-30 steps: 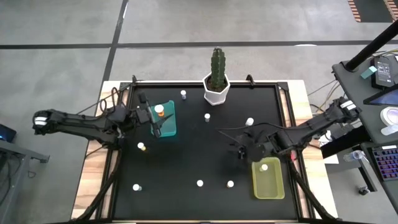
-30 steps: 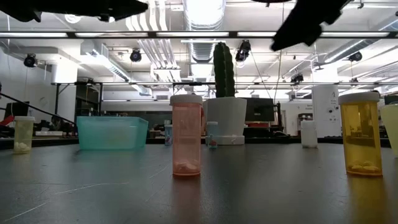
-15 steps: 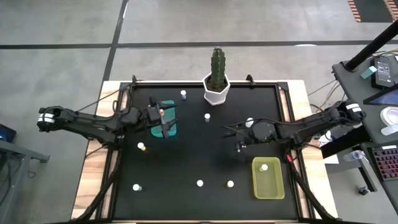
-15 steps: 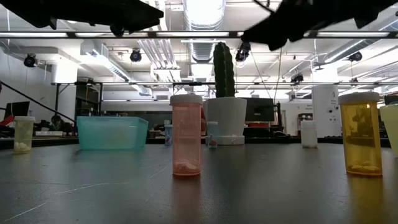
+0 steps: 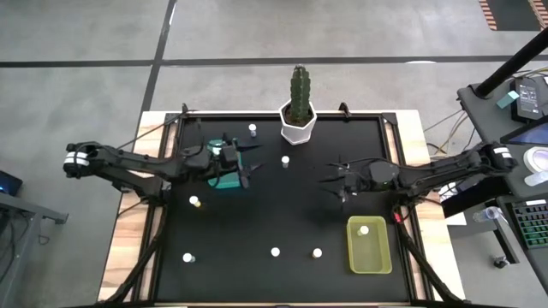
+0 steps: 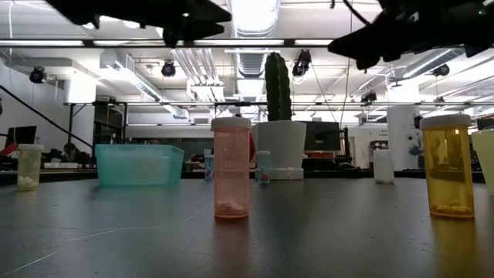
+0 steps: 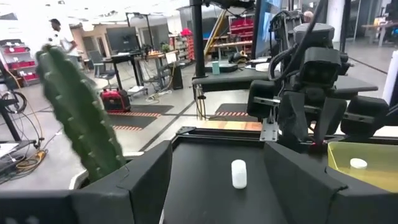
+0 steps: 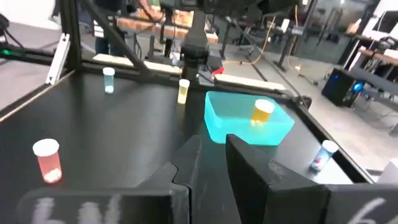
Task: Pick and place medicine bottles into bin by pill shape (circle, oval)
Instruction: Put the middle blue capsule bottle into the blue bin
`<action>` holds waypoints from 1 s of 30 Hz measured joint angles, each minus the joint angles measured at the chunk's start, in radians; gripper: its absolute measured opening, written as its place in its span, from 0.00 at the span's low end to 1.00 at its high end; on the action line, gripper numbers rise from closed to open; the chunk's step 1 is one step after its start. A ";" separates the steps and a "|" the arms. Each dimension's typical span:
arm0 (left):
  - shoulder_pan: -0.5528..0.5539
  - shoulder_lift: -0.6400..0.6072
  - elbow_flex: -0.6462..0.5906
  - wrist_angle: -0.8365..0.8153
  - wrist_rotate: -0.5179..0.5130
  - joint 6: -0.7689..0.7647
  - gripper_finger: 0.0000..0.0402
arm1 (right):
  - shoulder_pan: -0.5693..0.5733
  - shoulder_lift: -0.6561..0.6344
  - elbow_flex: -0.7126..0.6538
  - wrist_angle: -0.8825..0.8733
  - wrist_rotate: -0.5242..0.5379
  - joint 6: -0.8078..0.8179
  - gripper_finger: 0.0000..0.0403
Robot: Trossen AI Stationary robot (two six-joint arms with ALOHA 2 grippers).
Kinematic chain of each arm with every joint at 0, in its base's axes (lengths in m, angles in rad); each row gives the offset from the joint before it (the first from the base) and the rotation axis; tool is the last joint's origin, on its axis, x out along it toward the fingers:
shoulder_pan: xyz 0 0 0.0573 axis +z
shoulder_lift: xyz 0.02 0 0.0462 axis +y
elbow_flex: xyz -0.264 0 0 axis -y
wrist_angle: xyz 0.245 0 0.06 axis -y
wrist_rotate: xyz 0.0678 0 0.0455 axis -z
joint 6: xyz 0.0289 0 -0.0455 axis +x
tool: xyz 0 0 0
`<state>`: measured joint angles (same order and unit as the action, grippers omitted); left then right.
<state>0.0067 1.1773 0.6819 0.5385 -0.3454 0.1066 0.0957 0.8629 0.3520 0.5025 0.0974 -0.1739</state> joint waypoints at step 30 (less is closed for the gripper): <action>0.144 0.545 0.793 -1.052 0.182 -0.022 0.59 | -0.005 -0.350 -0.147 -0.005 0.000 -0.002 0.16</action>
<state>0.1503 1.7228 1.4751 -0.5136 -0.1635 0.0845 0.0910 0.5125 0.2047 0.4979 0.0971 -0.1758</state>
